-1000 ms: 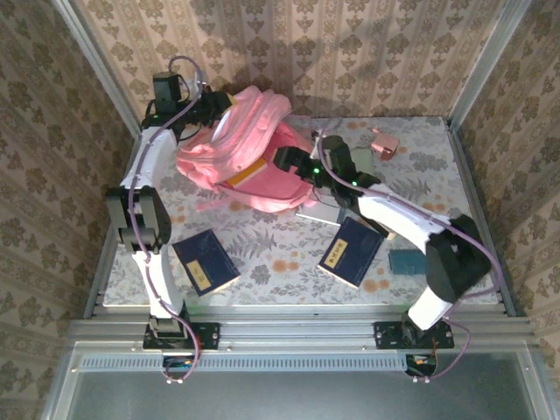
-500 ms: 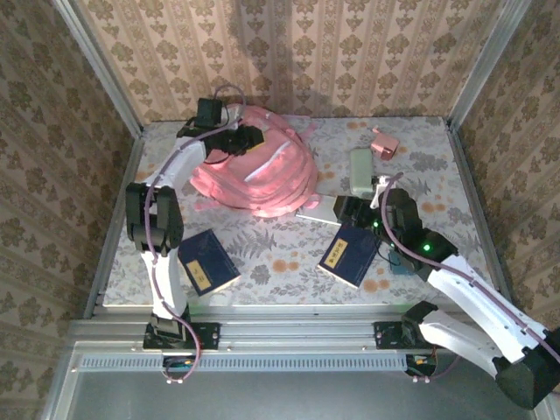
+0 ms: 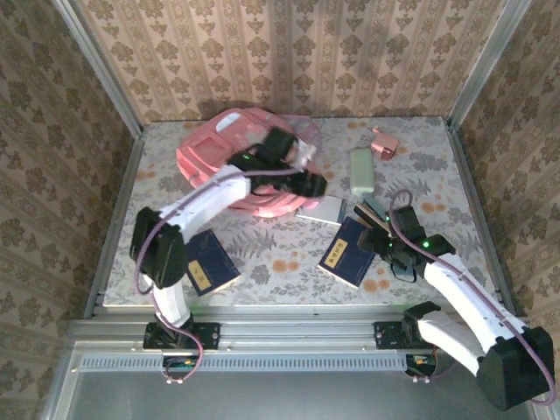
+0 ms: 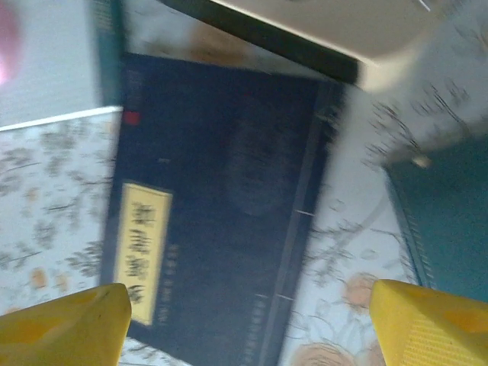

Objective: Pack the student bag

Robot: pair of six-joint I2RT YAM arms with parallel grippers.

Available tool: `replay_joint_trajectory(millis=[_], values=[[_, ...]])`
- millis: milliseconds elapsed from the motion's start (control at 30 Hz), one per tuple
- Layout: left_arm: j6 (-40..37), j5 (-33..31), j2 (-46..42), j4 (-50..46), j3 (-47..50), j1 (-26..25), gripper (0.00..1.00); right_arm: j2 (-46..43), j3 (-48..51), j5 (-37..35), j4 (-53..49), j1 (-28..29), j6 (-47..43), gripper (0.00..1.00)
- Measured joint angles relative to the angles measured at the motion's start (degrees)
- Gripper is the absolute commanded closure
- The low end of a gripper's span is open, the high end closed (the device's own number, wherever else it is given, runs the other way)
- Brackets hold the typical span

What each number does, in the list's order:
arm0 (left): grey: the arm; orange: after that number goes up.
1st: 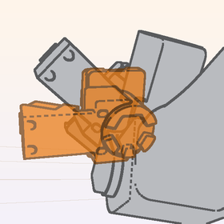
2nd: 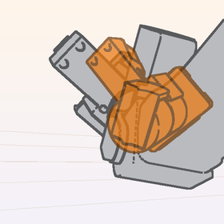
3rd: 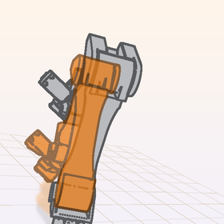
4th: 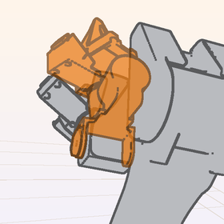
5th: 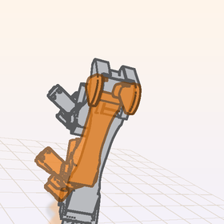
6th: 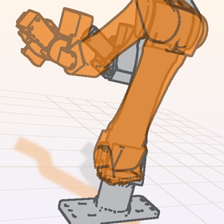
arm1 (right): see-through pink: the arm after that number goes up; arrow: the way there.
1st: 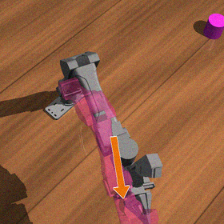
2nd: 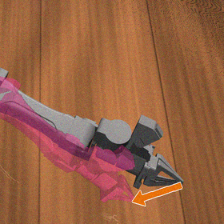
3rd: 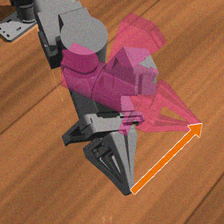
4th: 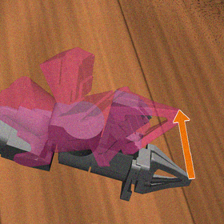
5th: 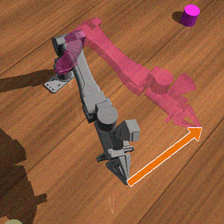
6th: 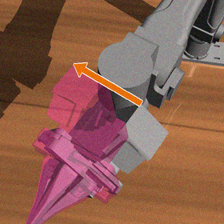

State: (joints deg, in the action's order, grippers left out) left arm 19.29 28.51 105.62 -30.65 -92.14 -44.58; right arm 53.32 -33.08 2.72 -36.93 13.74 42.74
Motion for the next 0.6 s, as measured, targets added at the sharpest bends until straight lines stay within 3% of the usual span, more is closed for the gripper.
replay_joint_trajectory(millis=[100,233,600], values=[[0.4,0.2,7.0,1.1,0.5,-4.3,0.42,1.9,2.8,4.7,1.9,-4.0,1.0,0.17],[1.5,0.2,13.8,2.1,1.4,-6.2,0.42,4.5,3.5,8.7,5.2,-5.1,1.1,0.18],[4.3,0.2,17.1,6.4,2.3,-6.5,0.41,11.5,5.6,12.3,14.3,-6.8,2.3,0.18]])
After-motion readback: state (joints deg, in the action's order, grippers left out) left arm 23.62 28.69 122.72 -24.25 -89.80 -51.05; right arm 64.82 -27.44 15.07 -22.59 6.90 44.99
